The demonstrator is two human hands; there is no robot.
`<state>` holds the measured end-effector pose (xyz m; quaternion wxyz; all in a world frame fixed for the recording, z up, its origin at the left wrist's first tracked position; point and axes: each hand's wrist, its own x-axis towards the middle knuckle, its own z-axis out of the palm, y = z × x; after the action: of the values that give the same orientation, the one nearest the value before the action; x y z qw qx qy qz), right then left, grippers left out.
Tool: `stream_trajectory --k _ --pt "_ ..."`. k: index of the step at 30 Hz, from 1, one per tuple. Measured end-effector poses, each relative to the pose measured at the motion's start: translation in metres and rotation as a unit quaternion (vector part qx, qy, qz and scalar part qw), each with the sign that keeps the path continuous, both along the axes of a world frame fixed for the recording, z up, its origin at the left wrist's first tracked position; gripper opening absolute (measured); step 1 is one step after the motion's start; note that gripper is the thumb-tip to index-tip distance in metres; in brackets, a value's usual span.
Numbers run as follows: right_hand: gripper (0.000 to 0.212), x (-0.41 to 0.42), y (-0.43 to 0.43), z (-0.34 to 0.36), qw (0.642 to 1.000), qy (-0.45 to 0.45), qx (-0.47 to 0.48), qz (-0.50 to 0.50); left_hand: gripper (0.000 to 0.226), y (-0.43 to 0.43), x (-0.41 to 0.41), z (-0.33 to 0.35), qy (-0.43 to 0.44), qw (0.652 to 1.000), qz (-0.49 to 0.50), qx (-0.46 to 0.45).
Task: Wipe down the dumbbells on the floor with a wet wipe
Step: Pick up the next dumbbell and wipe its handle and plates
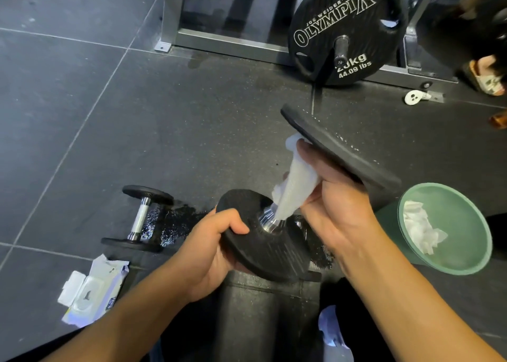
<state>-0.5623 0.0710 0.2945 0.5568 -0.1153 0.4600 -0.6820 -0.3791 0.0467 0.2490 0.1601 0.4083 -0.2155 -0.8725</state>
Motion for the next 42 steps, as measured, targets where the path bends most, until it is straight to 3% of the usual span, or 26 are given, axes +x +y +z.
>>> stream_trajectory --k 2,7,11,15,17,20,22,26,28,30,32,34,37,39,42 --pt "0.004 -0.003 0.0 0.003 1.0 -0.022 -0.006 0.02 0.066 -0.001 0.003 0.006 0.0 0.999 -0.042 0.018" --pt "0.025 -0.008 0.003 0.002 0.979 -0.125 -0.061 0.151 0.039 0.004 0.006 0.017 0.007 0.991 -0.096 0.09" --pt "0.03 -0.01 0.004 -0.003 0.961 -0.166 -0.107 0.195 0.042 0.004 0.008 0.017 0.03 0.988 -0.123 0.089" --pt "0.033 -0.013 -0.002 -0.005 0.978 -0.15 -0.048 0.14 0.064 0.007 0.007 0.016 0.029 0.991 -0.121 0.054" --pt "0.037 -0.011 -0.006 -0.007 0.989 -0.128 -0.001 0.076 0.08 0.01 0.003 0.015 0.01 0.996 -0.092 0.013" --pt "0.036 -0.008 -0.009 -0.011 0.992 -0.118 0.03 -0.013 0.07 0.015 -0.004 0.017 -0.073 0.989 -0.063 -0.116" --pt "0.036 -0.006 -0.01 -0.013 0.991 -0.12 0.042 -0.049 0.067 0.019 -0.006 0.018 -0.143 0.961 -0.061 -0.227" --pt "0.036 -0.003 -0.01 -0.014 0.992 -0.092 0.052 -0.074 0.109 0.043 -0.009 0.011 -0.213 0.912 -0.04 -0.348" --pt "0.04 -0.001 -0.011 -0.012 0.993 -0.078 0.045 -0.072 0.111 0.05 -0.01 0.007 -0.222 0.904 -0.024 -0.365" --pt "0.048 -0.001 -0.011 -0.01 0.996 -0.054 0.037 -0.069 0.096 0.044 -0.013 0.005 -0.19 0.926 0.005 -0.326" --pt "0.05 -0.001 -0.01 -0.008 0.998 -0.019 0.026 -0.048 0.075 0.027 -0.014 0.012 -0.122 0.979 0.019 -0.16" --pt "0.058 -0.003 -0.005 -0.009 1.0 0.015 0.007 0.008 0.068 0.015 -0.012 0.015 -0.088 0.995 -0.016 -0.032" --pt "0.04 -0.008 0.0 -0.013 0.986 0.035 -0.077 0.146 0.057 0.0 -0.004 0.019 -0.088 0.989 -0.105 0.055" --pt "0.032 -0.009 0.002 -0.016 0.956 -0.024 -0.138 0.256 0.039 -0.008 -0.001 0.021 -0.098 0.977 -0.171 0.077" --pt "0.026 -0.008 0.005 -0.016 0.896 -0.145 -0.202 0.369 0.042 -0.011 0.007 0.017 -0.12 0.96 -0.229 0.103"
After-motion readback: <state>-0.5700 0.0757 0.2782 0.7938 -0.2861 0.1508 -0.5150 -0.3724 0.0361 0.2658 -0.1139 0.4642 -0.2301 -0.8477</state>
